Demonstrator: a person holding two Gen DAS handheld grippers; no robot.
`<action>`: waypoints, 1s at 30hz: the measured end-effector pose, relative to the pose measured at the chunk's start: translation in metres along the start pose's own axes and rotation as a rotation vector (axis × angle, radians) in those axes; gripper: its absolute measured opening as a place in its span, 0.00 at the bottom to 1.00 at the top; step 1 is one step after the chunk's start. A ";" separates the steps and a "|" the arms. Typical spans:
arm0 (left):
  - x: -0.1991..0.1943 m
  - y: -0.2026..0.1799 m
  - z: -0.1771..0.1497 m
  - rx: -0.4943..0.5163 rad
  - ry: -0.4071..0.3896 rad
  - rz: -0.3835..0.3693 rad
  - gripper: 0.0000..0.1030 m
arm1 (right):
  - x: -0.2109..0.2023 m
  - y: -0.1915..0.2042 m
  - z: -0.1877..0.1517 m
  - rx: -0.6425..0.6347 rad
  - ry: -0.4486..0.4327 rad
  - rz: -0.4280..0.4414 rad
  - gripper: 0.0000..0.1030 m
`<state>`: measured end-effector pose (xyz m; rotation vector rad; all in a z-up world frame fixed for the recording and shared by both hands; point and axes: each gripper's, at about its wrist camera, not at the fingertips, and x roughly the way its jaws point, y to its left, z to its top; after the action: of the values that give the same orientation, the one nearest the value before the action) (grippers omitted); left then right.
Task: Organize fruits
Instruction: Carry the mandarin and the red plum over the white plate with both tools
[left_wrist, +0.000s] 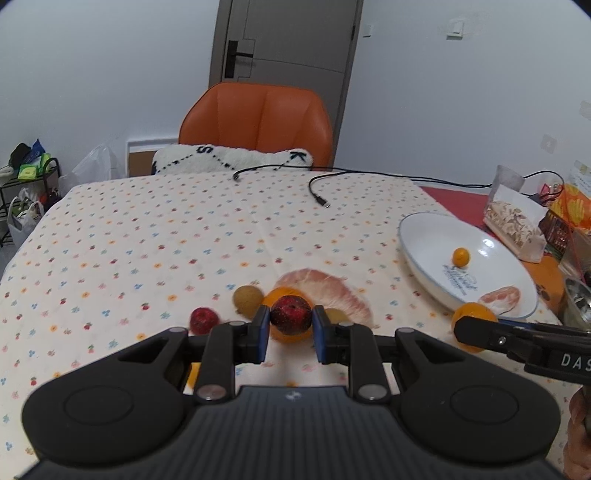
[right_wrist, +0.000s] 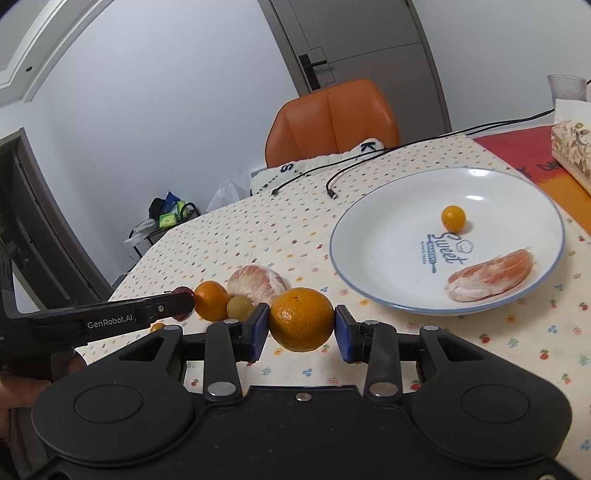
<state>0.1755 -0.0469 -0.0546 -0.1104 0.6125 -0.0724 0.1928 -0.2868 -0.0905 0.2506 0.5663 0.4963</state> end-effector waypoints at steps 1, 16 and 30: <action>-0.001 -0.003 0.001 0.003 -0.004 -0.005 0.22 | -0.001 -0.002 0.001 0.001 -0.004 -0.003 0.35; 0.004 -0.047 0.016 0.052 -0.035 -0.083 0.22 | -0.023 -0.035 0.013 0.037 -0.068 -0.068 0.35; 0.024 -0.080 0.026 0.090 -0.032 -0.137 0.22 | -0.009 -0.055 0.020 0.035 -0.065 -0.116 0.36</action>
<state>0.2069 -0.1270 -0.0370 -0.0660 0.5685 -0.2303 0.2183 -0.3400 -0.0893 0.2649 0.5229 0.3649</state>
